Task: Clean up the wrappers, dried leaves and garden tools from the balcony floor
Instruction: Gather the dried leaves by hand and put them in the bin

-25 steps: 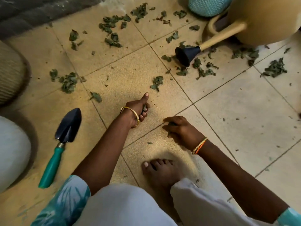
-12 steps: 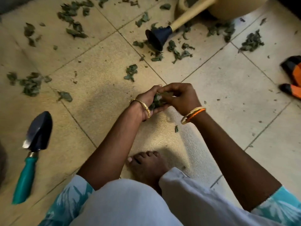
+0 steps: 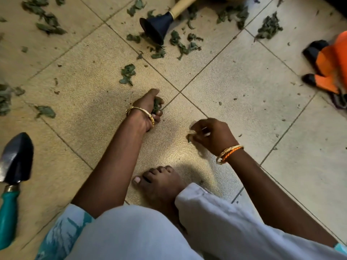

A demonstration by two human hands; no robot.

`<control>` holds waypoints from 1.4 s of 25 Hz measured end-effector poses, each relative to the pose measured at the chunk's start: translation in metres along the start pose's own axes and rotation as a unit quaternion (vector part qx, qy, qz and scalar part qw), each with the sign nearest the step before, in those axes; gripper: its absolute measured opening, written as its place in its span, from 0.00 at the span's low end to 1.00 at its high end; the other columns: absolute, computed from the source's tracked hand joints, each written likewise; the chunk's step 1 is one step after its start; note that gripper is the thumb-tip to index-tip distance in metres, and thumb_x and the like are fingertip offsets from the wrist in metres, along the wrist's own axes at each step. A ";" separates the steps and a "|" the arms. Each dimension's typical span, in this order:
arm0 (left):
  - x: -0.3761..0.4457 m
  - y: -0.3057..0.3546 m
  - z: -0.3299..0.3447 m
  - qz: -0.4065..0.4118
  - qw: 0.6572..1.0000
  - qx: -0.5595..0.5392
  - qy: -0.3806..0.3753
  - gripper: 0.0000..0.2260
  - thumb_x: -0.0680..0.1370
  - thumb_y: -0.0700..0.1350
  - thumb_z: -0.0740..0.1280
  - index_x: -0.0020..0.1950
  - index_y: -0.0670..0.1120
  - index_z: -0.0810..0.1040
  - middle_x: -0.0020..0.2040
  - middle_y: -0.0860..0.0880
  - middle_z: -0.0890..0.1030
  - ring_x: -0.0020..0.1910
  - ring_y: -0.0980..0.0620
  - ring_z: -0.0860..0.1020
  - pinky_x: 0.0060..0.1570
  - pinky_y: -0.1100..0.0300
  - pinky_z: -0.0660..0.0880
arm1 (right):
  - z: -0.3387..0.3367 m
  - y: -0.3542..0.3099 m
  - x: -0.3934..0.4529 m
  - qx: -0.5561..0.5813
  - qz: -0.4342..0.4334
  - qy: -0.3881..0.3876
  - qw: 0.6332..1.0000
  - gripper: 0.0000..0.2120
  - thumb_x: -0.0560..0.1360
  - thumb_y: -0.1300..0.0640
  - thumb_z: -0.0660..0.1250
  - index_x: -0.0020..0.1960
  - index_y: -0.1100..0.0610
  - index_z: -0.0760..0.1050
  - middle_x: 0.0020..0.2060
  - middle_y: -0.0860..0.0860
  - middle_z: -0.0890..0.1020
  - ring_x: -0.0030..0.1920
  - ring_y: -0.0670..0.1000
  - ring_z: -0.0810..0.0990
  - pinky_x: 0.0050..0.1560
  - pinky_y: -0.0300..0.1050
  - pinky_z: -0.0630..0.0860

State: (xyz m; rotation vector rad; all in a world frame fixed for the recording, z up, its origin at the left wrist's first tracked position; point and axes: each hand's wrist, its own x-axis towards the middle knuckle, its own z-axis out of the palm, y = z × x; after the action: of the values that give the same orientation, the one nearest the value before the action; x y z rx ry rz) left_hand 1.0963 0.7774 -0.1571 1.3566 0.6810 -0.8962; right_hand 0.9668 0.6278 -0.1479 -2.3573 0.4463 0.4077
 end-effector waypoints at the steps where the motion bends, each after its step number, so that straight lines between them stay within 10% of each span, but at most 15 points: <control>1: 0.001 0.000 -0.003 -0.005 1.000 -0.004 0.003 0.17 0.78 0.50 0.63 0.32 0.46 0.67 0.21 0.53 0.65 0.17 0.58 0.62 0.17 0.71 0.54 | 0.010 0.002 -0.003 -0.024 -0.009 -0.009 1.000 0.12 0.68 0.57 0.75 0.49 0.59 0.80 0.45 0.54 0.79 0.42 0.50 0.78 0.45 0.42 0.75; 9: 0.002 -0.004 -0.010 0.023 1.000 -0.001 -0.018 0.13 0.73 0.39 0.66 0.33 0.47 0.64 0.24 0.53 0.64 0.19 0.58 0.62 0.17 0.70 0.56 | 0.029 -0.009 0.002 -0.028 -0.038 0.034 0.998 0.03 0.69 0.66 0.70 0.38 0.60 0.81 0.38 0.55 0.81 0.38 0.51 0.79 0.42 0.44 0.76; 15: -0.005 -0.003 -0.002 0.026 0.998 0.015 -0.055 0.10 0.80 0.42 0.60 0.39 0.43 0.71 0.30 0.48 0.76 0.17 0.59 0.63 0.16 0.71 0.55 | -0.009 -0.047 0.040 0.336 0.017 0.048 0.941 0.03 0.68 0.66 0.73 0.40 0.60 0.80 0.37 0.54 0.83 0.38 0.49 0.83 0.43 0.40 0.80; 26: 0.000 0.002 -0.046 0.095 0.990 0.031 0.095 0.17 0.82 0.47 0.60 0.34 0.43 0.73 0.28 0.48 0.70 0.18 0.57 0.66 0.19 0.70 0.58 | 0.000 -0.097 0.103 0.085 -0.150 0.026 0.985 0.11 0.73 0.62 0.65 0.52 0.55 0.81 0.48 0.50 0.82 0.51 0.47 0.79 0.49 0.34 0.72; 31: -0.004 0.009 -0.081 0.116 0.980 0.058 0.153 0.18 0.78 0.54 0.66 0.33 0.46 0.68 0.28 0.49 0.69 0.17 0.57 0.66 0.19 0.69 0.60 | 0.045 -0.120 0.157 -0.136 -0.255 -0.053 0.956 0.26 0.72 0.59 0.68 0.69 0.56 0.67 0.69 0.60 0.65 0.69 0.58 0.63 0.67 0.47 0.65; 35: -0.013 0.011 -0.100 0.089 0.981 0.030 0.167 0.26 0.74 0.67 0.60 0.28 0.48 0.64 0.23 0.51 0.67 0.18 0.54 0.65 0.20 0.68 0.58 | 0.095 -0.115 0.154 -0.117 -0.296 0.027 0.948 0.18 0.77 0.59 0.61 0.66 0.63 0.70 0.66 0.64 0.69 0.67 0.61 0.67 0.66 0.54 0.68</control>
State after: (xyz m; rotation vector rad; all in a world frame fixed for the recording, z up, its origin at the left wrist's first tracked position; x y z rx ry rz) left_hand 1.1077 0.8781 -0.1523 1.6148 0.7774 -0.5540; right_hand 1.1368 0.7425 -0.2114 -2.5858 -0.3100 0.1129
